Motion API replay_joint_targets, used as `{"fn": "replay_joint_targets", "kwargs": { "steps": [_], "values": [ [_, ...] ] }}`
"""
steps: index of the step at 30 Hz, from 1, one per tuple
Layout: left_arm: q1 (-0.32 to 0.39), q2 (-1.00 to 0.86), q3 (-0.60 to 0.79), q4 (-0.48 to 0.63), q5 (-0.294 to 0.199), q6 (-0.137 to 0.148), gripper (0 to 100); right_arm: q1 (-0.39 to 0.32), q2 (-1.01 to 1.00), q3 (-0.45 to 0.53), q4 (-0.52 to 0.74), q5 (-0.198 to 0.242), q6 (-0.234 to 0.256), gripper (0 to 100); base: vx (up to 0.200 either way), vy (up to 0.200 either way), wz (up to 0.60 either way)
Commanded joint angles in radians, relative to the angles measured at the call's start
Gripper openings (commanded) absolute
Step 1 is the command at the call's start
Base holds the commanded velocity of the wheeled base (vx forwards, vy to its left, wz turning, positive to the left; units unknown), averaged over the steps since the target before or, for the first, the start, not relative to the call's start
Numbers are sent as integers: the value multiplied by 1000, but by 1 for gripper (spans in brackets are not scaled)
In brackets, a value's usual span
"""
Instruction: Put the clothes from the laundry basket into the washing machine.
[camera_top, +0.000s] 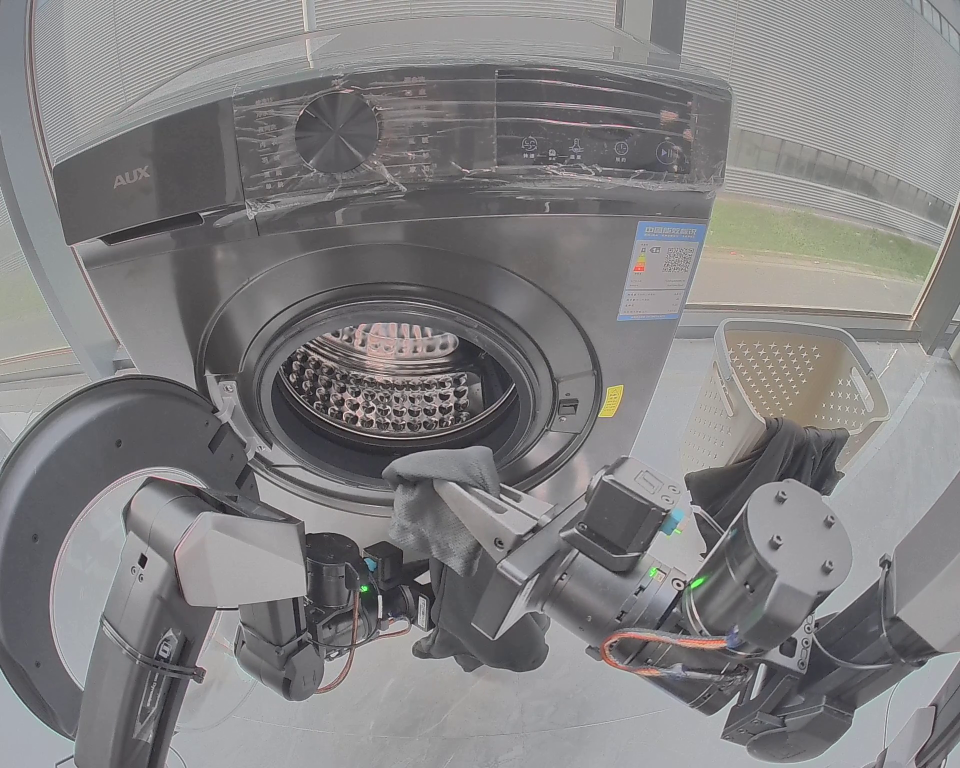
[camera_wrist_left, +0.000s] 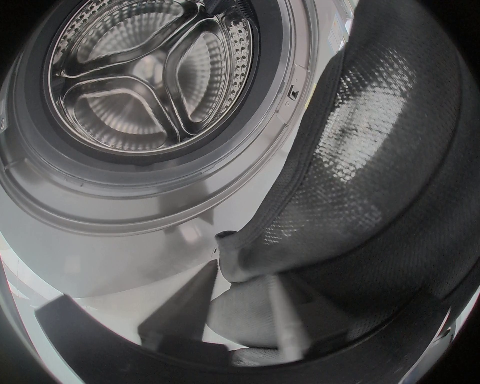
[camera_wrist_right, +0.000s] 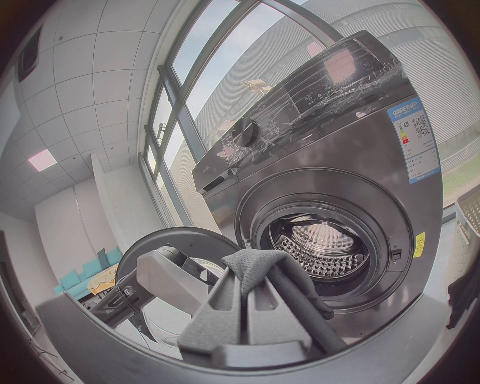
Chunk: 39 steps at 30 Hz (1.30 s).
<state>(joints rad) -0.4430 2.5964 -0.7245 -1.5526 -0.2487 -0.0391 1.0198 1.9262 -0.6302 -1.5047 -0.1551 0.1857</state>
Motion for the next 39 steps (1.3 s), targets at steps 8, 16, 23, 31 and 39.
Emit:
{"fn": "replay_joint_targets", "kwargs": {
  "steps": [8, 16, 23, 31, 39],
  "values": [
    [52, -111, 86, -9, -1, -7, 0, -33, -27, 66, 1, 2, -3, 0, 0, 0, 0],
    [82, -305, 270, -8, -1, 5, 0, -43, -26, 90, 1, 3, -9, 0, 0, 0, 0],
    [109, -346, 336, -9, 9, 36, 0, -43, -26, 87, 1, 3, -9, 0, 0, 0, 0],
    [119, -490, 431, -9, -7, 38, 0, -93, -24, 84, 1, 2, -8, 0, 0, 0, 0],
    [118, -772, 504, -8, -60, -77, 0, -110, -16, 99, 1, 6, -9, 0, 0, 0, 0]
  ]
}}
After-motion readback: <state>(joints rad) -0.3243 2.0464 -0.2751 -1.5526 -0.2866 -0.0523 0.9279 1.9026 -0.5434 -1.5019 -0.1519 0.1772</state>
